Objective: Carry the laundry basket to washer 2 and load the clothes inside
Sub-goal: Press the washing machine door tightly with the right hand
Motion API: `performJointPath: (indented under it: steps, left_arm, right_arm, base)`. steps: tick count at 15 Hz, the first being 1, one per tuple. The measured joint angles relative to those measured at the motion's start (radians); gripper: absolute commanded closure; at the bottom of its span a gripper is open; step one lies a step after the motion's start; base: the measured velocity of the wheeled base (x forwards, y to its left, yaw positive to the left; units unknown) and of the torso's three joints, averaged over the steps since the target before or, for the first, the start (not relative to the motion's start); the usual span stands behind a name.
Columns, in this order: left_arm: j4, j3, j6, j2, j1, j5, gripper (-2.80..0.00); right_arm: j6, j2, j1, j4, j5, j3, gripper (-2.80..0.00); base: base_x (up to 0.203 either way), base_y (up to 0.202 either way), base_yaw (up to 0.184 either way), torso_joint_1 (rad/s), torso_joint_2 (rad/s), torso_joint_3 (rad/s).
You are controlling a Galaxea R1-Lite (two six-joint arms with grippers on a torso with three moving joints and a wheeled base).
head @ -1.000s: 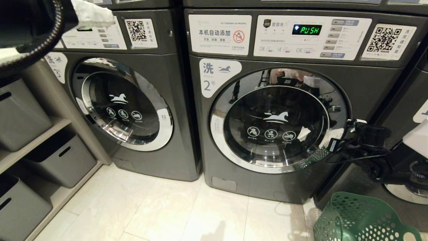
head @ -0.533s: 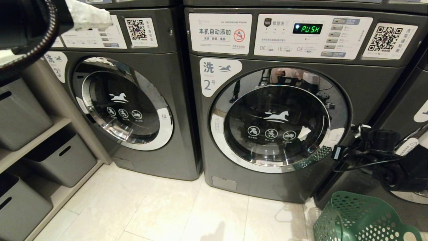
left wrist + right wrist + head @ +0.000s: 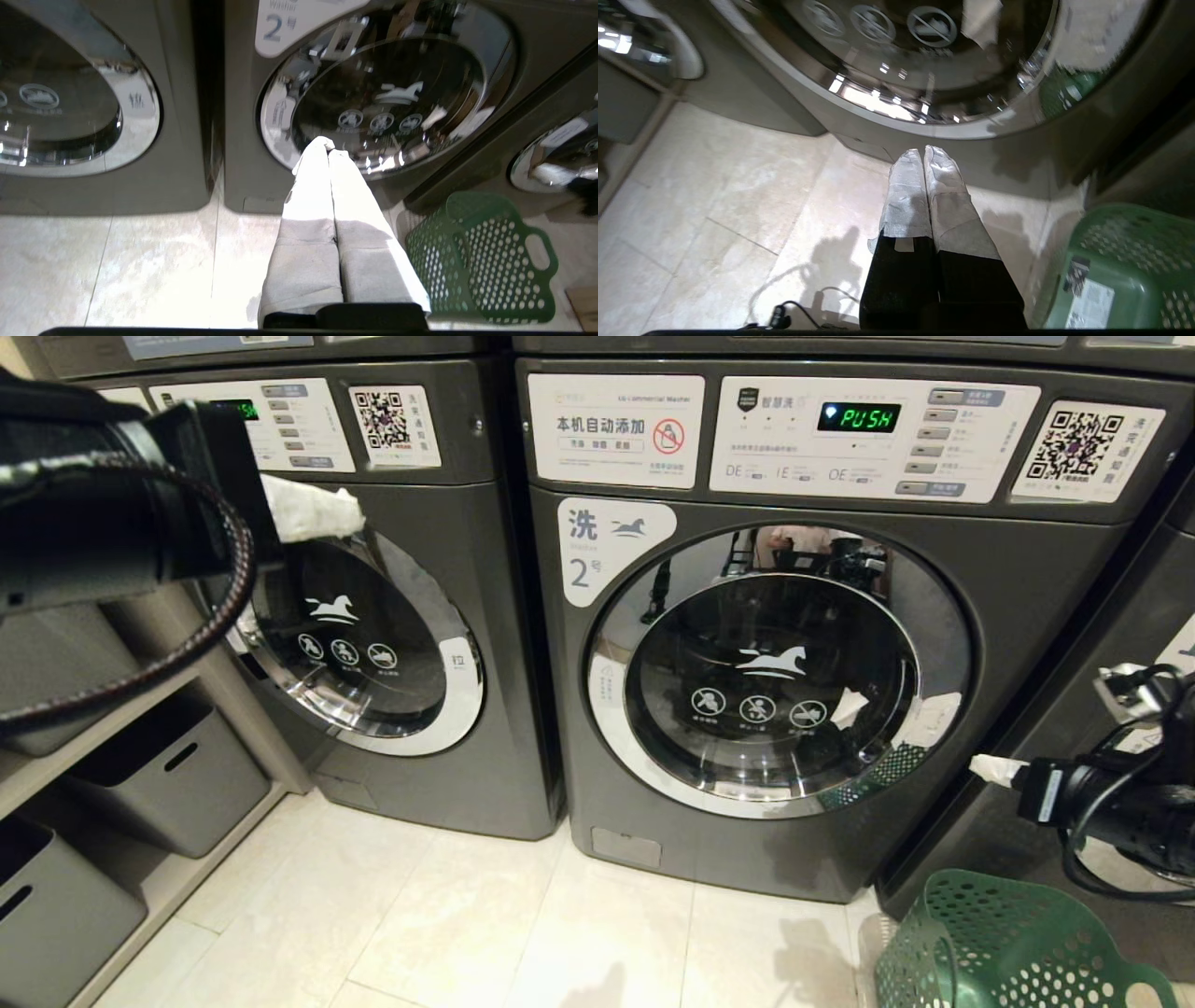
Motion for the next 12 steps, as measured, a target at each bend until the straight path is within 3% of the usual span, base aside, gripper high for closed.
performJointPath:
  steps: [3,7,10,12]
  left_arm:
    - [-0.002,0.134,-0.002,-0.076,0.032,-0.001,0.00]
    - [-0.008,0.416,-0.032,-0.220,0.233,-0.025,0.00]
    - [-0.080,0.662,-0.096,-0.316,0.349,-0.068,0.00]
    - [-0.148,0.795,-0.136,-0.369,0.442,-0.077,0.00]
  right_arm:
    - [-0.005,-0.228,0.004,0.131,0.083,-0.012,0.00]
    - [-0.087,-0.340,0.005,0.172,-0.033,-0.016,0.00]
    - [-0.188,-0.366,0.004,0.173,-0.048,-0.014,0.00]
    - [-0.215,-0.377,0.003,0.175,-0.051,-0.020,0.00]
  base:
    - [0.000,0.000,0.000,0.000,0.00,0.000]
    - [0.000,0.000,0.000,0.000,0.00,0.000]
    - [0.000,0.000,0.000,0.000,0.00,0.000]
    - [0.000,0.000,0.000,0.000,0.00,0.000]
